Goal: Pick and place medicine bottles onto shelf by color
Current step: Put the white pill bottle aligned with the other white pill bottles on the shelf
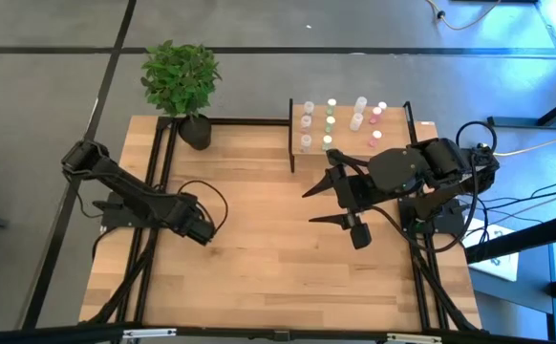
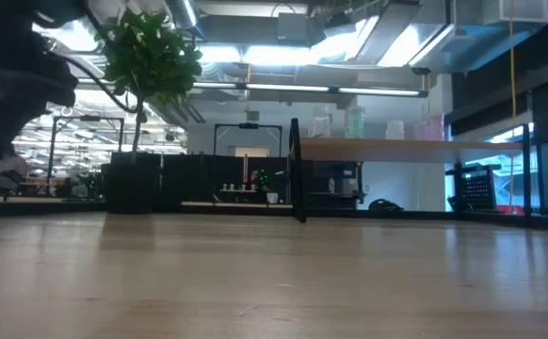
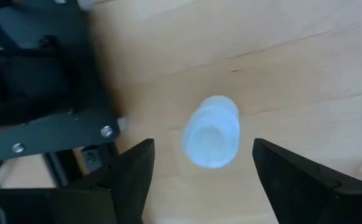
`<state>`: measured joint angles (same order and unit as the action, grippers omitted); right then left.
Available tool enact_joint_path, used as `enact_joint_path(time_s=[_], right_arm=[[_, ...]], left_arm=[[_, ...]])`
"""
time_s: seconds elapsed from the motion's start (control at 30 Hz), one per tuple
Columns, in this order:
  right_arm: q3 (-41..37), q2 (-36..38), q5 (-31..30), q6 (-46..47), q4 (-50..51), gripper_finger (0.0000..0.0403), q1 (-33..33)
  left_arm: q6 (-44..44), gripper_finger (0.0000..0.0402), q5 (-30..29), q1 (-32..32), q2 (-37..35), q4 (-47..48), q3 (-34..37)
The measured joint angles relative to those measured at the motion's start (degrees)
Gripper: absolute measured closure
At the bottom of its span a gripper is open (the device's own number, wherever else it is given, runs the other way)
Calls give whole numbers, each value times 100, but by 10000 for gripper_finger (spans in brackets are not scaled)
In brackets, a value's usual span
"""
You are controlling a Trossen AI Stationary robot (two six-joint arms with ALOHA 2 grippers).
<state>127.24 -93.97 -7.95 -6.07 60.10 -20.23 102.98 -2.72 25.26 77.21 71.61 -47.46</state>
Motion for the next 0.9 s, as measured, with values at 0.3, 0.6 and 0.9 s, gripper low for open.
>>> enact_joint_path(time_s=[0.3,0.6,0.9], right_arm=[[0,0,-2,-4,0,169,4],[0,0,-2,-2,-1,169,4],[0,0,-2,-2,0,169,4]], left_arm=[[2,135,-222,2,0,-592,486],[-3,144,-370,2,0,-1093,708],[26,202,-175,2,0,-1276,791]])
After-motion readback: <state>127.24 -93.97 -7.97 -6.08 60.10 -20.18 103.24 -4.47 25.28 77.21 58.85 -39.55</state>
